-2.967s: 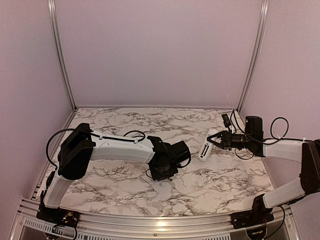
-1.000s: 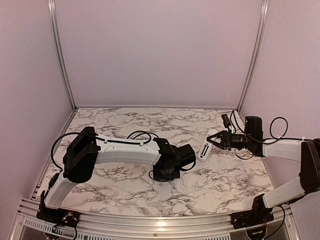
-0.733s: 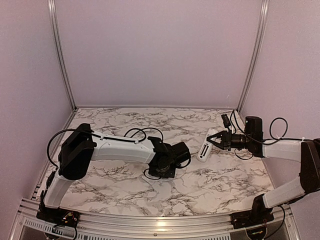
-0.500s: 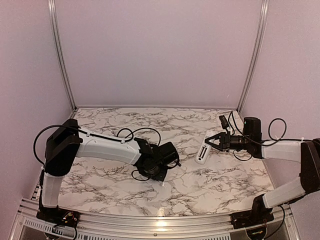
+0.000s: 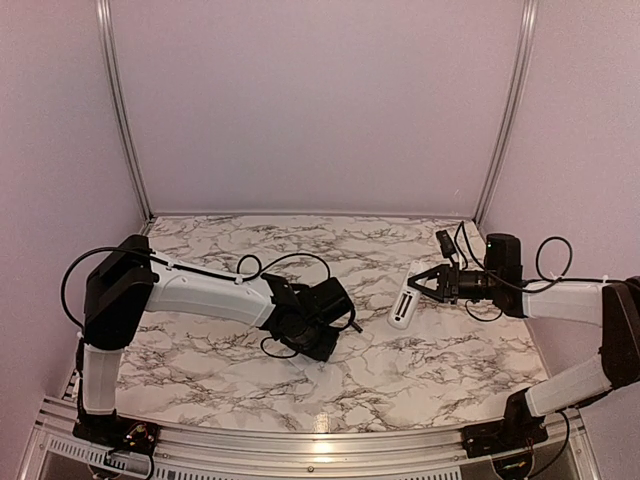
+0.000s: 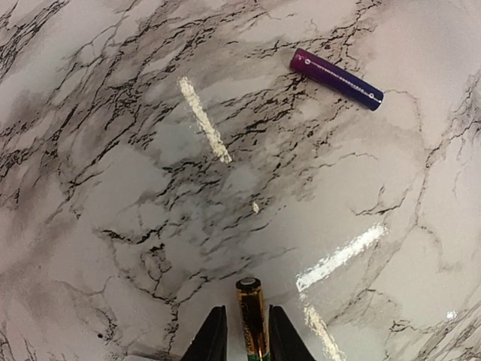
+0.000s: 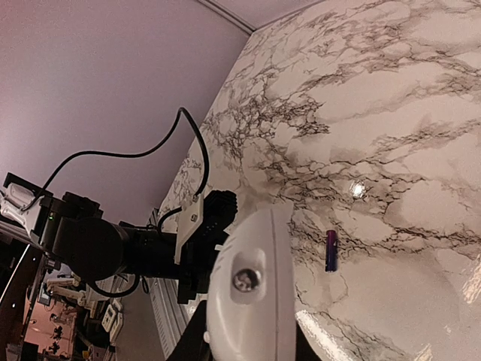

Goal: Load the batteries into the remote control
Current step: Pick up the battery from the center of the board.

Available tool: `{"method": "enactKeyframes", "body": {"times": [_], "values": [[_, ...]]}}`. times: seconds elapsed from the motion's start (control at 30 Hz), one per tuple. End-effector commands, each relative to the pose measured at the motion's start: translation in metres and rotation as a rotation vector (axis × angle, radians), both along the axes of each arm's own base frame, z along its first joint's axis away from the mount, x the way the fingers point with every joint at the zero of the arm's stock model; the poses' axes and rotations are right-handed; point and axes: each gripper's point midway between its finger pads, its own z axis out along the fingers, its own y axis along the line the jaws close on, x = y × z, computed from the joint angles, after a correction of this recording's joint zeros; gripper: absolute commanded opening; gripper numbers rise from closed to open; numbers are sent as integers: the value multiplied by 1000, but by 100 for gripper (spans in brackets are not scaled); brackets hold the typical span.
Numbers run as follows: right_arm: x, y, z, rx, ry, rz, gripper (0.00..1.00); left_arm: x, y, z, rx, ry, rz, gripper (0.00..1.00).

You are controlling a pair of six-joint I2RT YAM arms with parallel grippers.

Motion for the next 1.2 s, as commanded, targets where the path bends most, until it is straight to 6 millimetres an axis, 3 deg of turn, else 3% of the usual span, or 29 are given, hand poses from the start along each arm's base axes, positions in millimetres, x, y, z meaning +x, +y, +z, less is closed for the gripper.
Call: {"method": "enactKeyframes", "body": {"times": [0.0, 0.33, 0.6, 0.67, 0.77, 0.9, 1.0, 1.17], "values": [[1, 4, 13, 10, -48, 16, 0, -4, 1, 14, -38, 6, -23, 21], [3, 5, 10, 6, -39, 14, 0, -12, 7, -1, -24, 42, -18, 15], [0, 10, 10, 4, -34, 20, 0, -7, 6, 11, -44, 14, -22, 14], [-1, 14, 9, 8, -24, 24, 0, 1, 7, 31, -79, -35, -8, 12], [-6, 21, 10, 35, -4, 32, 0, 9, 5, 77, -199, -93, 0, 6], [-13, 33, 10, 51, 37, 45, 0, 6, 0, 135, -336, -140, -27, 2], [-18, 43, 10, 65, 64, 46, 0, -4, -5, 160, -432, -113, -51, 2], [-28, 62, 8, 92, 115, 53, 0, -30, -16, 169, -569, 18, -87, 0]]}}
